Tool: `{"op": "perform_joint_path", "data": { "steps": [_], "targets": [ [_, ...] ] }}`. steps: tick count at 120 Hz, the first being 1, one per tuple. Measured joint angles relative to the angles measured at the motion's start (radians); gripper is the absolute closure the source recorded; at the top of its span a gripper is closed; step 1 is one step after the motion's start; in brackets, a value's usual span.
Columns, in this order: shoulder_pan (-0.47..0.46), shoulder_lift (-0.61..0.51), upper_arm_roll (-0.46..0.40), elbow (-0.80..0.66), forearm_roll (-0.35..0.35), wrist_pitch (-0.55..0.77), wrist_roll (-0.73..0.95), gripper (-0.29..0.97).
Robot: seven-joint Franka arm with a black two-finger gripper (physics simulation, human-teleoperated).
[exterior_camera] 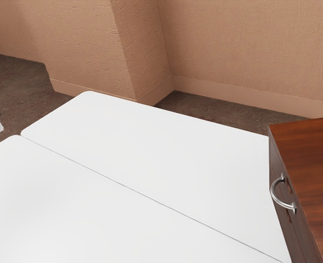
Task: Pull the drawer handle with one arm to open the drawer
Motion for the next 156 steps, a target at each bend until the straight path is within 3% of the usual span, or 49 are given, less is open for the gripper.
{"op": "perform_joint_path", "data": {
  "steps": [12,28,50,65,79,112,127,148,156],
  "targets": [
    [-0.047,-0.001,0.0,0.0,-0.009,0.034,0.078,0.0],
    [-0.197,-0.001,-0.001,0.0,-0.016,0.059,0.163,0.0],
    [-0.445,-0.14,-0.055,0.066,0.028,0.072,0.226,0.0],
    [-0.626,-0.071,-0.068,0.031,0.031,0.078,0.221,0.0],
    [-0.699,0.07,-0.072,0.033,-0.001,0.11,0.278,0.0],
    [-0.657,0.128,-0.103,0.038,-0.011,0.219,0.506,0.0],
    [-0.473,0.096,-0.308,0.021,0.014,0.24,0.597,0.0],
    [-0.316,-0.068,-0.54,-0.207,0.107,0.326,0.695,0.0],
    [-0.303,-0.092,-0.584,-0.27,0.148,0.381,0.725,0.0]
  ]
}}
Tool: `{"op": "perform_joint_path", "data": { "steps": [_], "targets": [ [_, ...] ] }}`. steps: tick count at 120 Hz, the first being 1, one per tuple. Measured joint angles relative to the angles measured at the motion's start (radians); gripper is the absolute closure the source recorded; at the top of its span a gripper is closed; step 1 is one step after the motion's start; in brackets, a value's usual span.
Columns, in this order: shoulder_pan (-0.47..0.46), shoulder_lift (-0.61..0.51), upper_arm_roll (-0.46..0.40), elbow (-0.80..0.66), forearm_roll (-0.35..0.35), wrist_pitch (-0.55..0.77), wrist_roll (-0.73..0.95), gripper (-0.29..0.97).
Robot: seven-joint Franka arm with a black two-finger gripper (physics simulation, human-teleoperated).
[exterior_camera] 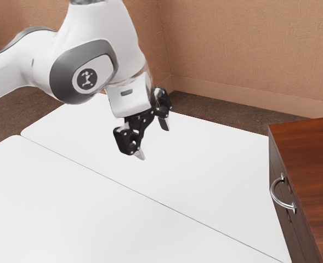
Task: Pull the drawer handle with one arm to open the drawer
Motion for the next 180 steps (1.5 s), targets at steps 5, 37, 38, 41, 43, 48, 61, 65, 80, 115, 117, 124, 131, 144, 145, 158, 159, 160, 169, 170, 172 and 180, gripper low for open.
{"op": "perform_joint_path", "data": {
  "steps": [5,37,38,41,43,48,61,65,80,115,117,124,131,144,145,158,159,160,169,170,172,180],
  "targets": [
    [-0.02,0.026,-0.009,0.012,0.027,0.026,0.017,0.0],
    [-0.176,0.09,-0.018,-0.008,0.081,0.208,0.104,0.0],
    [-0.18,0.09,-0.017,-0.01,0.081,0.215,0.106,0.0],
    [-0.189,0.091,-0.017,-0.019,0.081,0.237,0.113,0.0],
    [-0.195,0.092,-0.017,-0.023,0.081,0.25,0.117,0.0],
    [-0.207,0.097,-0.017,-0.028,0.081,0.279,0.126,0.0],
    [-0.211,0.092,-0.016,-0.034,0.08,0.33,0.149,0.0],
    [-0.206,0.081,-0.016,-0.045,0.076,0.341,0.155,0.0],
    [-0.186,0.056,-0.013,-0.077,0.067,0.374,0.177,0.0],
    [-0.204,0.03,-0.01,-0.141,0.071,0.48,0.214,0.0],
    [-0.211,0.03,-0.01,-0.141,0.071,0.483,0.215,0.0],
    [-0.237,0.028,-0.011,-0.15,0.071,0.492,0.221,0.0],
    [-0.265,0.018,-0.011,-0.166,0.071,0.5,0.226,0.0],
    [-0.301,0.017,-0.01,-0.188,0.069,0.514,0.233,0.0],
    [-0.302,0.017,-0.01,-0.19,0.069,0.515,0.234,0.0],
    [-0.298,0.018,-0.01,-0.21,0.068,0.535,0.24,0.0],
    [-0.296,0.018,-0.01,-0.212,0.068,0.538,0.241,0.0],
    [-0.294,0.018,-0.01,-0.214,0.067,0.54,0.241,0.0],
    [-0.277,0.02,-0.01,-0.235,0.067,0.566,0.245,0.0],
    [-0.275,0.02,-0.01,-0.238,0.067,0.569,0.245,0.0],
    [-0.27,0.021,-0.01,-0.242,0.067,0.576,0.246,0.0],
    [-0.256,0.02,-0.01,-0.267,0.067,0.609,0.249,0.0]
  ]
}}
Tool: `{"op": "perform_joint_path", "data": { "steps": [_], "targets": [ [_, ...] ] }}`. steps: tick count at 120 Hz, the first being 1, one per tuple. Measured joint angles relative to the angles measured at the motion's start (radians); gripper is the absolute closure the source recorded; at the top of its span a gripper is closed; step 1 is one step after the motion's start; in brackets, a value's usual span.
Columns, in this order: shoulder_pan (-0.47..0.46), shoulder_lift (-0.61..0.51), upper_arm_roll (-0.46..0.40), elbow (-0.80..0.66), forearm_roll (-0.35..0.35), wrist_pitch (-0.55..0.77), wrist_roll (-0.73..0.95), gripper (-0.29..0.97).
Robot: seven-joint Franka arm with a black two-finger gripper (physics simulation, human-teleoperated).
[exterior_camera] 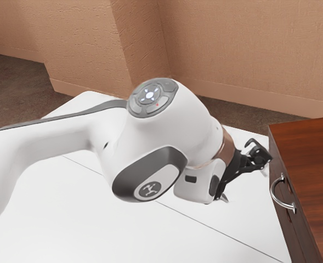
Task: Pull the drawer handle with one arm to open the drawer
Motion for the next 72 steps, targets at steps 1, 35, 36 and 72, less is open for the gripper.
{"op": "perform_joint_path", "data": {
  "steps": [1,35,36,72],
  "targets": [
    [0.001,0.0,0.0,-0.002,0.0,0.004,0.0,0.0],
    [-0.038,0.0,0.0,-0.041,0.003,0.093,0.009,0.0],
    [-0.04,0.0,0.0,-0.043,0.003,0.095,0.009,0.0],
    [-0.043,0.015,0.0,-0.064,0.003,0.142,0.015,0.0]
  ]
}}
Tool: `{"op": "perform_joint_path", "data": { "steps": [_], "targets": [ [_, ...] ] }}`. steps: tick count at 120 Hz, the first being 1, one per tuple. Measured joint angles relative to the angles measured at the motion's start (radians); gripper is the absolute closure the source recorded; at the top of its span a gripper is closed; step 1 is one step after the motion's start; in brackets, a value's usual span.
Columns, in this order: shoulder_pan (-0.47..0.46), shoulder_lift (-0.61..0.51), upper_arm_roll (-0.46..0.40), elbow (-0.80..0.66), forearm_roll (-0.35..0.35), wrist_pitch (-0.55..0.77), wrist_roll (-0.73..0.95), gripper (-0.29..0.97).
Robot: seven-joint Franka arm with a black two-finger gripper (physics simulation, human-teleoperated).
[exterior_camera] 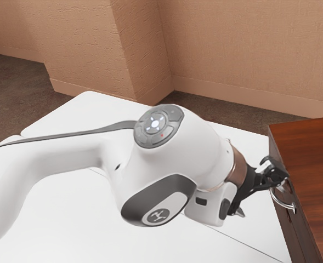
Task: Pull the drawer handle with one arm to open the drawer
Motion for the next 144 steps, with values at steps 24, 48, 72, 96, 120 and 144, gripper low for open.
{"op": "perform_joint_path", "data": {
  "steps": [24,48,72,96,120,144],
  "targets": [
    [0.003,0.017,0.0,-0.002,0.0,0.01,0.003,0.0],
    [0.0,-0.036,0.001,-0.059,-0.001,0.013,0.005,0.02],
    [0.013,-0.062,0.005,-0.088,0.002,0.006,0.006,-0.01],
    [0.017,-0.101,0.008,-0.128,0.001,-0.019,0.005,0.0],
    [0.022,-0.148,0.011,-0.167,0.002,-0.04,0.005,0.02],
    [0.021,-0.213,0.033,-0.222,0.003,-0.052,0.005,0.02]
  ]
}}
